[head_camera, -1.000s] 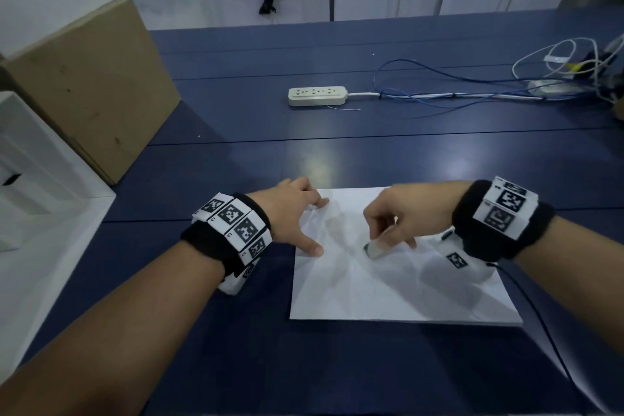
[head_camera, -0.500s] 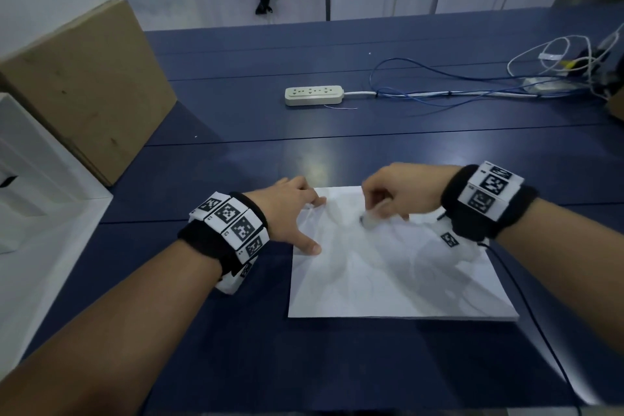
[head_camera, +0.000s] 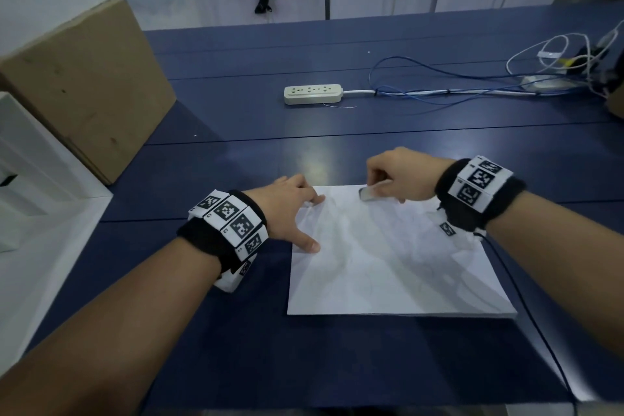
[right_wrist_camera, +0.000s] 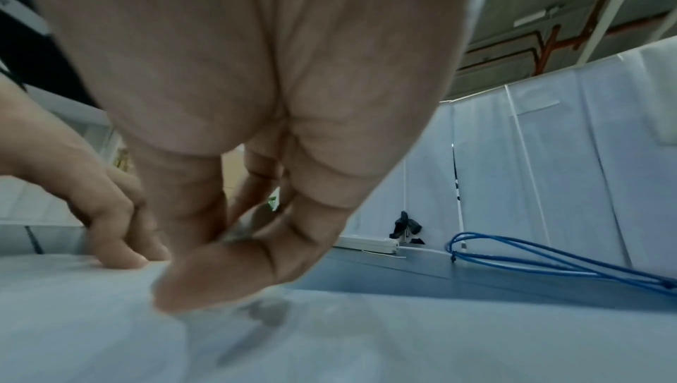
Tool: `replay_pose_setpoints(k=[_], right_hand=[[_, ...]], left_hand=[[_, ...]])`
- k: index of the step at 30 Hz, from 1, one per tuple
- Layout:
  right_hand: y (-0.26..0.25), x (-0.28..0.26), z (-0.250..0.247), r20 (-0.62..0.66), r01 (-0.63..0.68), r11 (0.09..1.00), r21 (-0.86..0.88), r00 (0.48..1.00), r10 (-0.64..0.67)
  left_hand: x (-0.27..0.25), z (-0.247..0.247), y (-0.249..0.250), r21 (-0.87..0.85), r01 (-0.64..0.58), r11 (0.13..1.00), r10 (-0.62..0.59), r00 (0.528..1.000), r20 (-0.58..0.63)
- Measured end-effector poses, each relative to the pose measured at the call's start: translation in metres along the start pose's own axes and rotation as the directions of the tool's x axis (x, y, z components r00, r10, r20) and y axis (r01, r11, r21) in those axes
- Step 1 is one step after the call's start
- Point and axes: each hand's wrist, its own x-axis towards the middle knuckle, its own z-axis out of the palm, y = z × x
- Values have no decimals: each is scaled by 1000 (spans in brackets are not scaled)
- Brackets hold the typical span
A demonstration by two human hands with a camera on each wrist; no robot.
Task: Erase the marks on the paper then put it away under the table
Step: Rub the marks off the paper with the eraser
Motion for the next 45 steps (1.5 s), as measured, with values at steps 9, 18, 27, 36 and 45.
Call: replay_pose_setpoints(k=[9, 18, 27, 36, 45], right_hand=[[-10, -10, 1, 167, 66, 996, 63, 983, -75], [-22, -20, 8, 337, 137, 981, 136, 925, -176], [-14, -9, 1, 175, 84, 994, 68, 980, -95], [-4, 2, -1, 9, -18, 1000, -19, 1000, 18], [-21, 9, 0, 116, 83, 997, 1, 990, -82]], left_hand=[[0, -1, 0, 1, 10, 1000, -10, 1000, 15], [1, 0, 0, 0, 14, 1000, -14, 1000, 22], [1, 2, -1, -7, 6, 1000, -6, 1000, 5], [0, 0, 0, -2, 11, 1000, -11, 1000, 17], [-1, 0, 0, -6, 19, 1000, -19, 1000, 12]])
